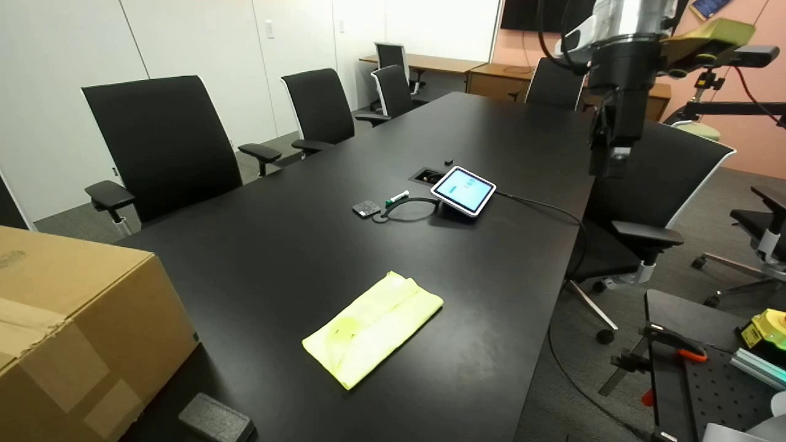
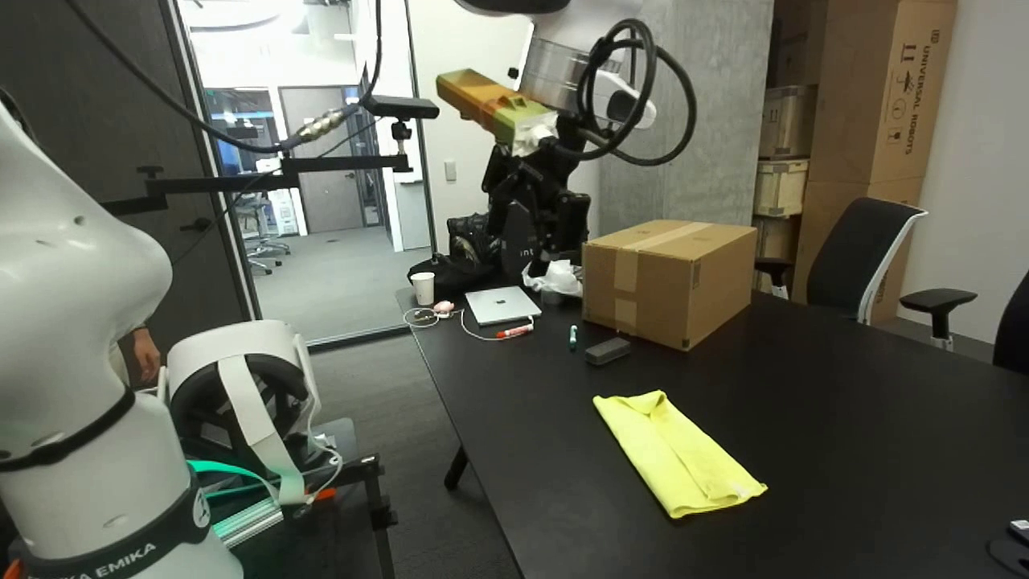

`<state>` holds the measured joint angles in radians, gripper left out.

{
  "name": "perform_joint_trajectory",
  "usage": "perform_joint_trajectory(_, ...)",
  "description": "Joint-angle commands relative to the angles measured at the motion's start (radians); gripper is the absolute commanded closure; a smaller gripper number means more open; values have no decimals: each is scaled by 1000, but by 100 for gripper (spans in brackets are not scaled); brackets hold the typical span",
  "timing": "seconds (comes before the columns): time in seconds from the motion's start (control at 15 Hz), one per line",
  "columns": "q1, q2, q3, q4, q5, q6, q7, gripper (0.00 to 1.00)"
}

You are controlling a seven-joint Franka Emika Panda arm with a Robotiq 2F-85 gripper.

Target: Fold the yellow towel in half from bottom to top.

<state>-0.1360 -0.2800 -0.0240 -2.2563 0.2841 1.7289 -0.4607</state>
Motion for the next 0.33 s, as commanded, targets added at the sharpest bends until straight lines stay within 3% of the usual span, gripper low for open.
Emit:
perform_joint_trajectory(0.0,46,-25,-44,-13,-11,-2,10,0)
perform_joint_trajectory(0.27,48,-45,-47,-33,-12,-3,11,0)
